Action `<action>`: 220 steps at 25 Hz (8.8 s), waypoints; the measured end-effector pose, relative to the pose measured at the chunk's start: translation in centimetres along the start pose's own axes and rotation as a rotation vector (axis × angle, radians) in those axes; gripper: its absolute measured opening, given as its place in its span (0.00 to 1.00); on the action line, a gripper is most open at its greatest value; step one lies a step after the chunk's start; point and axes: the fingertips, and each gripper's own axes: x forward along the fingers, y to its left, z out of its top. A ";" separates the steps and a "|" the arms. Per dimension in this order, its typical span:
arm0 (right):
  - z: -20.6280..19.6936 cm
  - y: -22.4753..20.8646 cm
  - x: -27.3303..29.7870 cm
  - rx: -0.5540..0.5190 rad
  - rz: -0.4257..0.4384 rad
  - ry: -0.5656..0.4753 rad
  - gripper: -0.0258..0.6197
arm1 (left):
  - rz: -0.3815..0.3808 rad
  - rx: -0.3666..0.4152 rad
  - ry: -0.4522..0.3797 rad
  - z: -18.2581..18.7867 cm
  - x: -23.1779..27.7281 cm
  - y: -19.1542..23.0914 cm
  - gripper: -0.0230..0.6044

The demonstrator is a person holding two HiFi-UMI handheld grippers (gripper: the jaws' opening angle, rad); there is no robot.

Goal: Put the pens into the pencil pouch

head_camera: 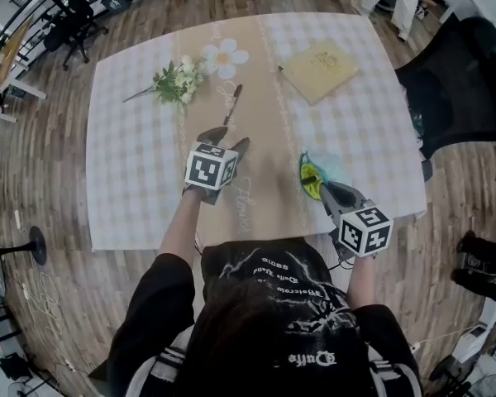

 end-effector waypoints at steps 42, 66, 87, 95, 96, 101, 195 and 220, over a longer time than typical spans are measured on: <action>1.6 -0.8 0.9 0.088 0.167 -0.016 0.09 | 0.073 0.080 0.289 -2.2 8.3 9.0 0.12; 2.8 -1.8 0.7 0.073 0.047 -0.092 0.09 | -0.122 0.452 0.244 -0.4 -0.4 -2.2 0.12; 2.1 -1.1 0.6 0.041 0.028 -0.106 0.09 | -0.388 0.739 0.382 -4.5 -5.2 -12.3 0.12; 1.7 -0.6 0.8 0.027 0.034 -0.108 0.09 | -0.428 0.797 0.404 -4.8 -4.8 -14.6 0.12; 1.6 -0.5 0.8 0.027 0.035 -0.109 0.09 | -0.433 0.793 0.406 -4.9 -4.5 -14.9 0.12; 1.3 0.0 0.8 0.031 0.037 -0.116 0.09 | -0.458 0.785 0.414 -5.1 -2.9 -16.7 0.12; -3.6 7.3 3.6 -0.127 0.086 0.014 0.09 | -0.257 -0.362 -0.468 -3.3 -15.5 -3.2 0.36; -11.4 8.5 6.6 -0.041 -0.188 0.188 0.14 | -0.075 -0.387 -0.493 -9.9 -23.0 2.1 0.12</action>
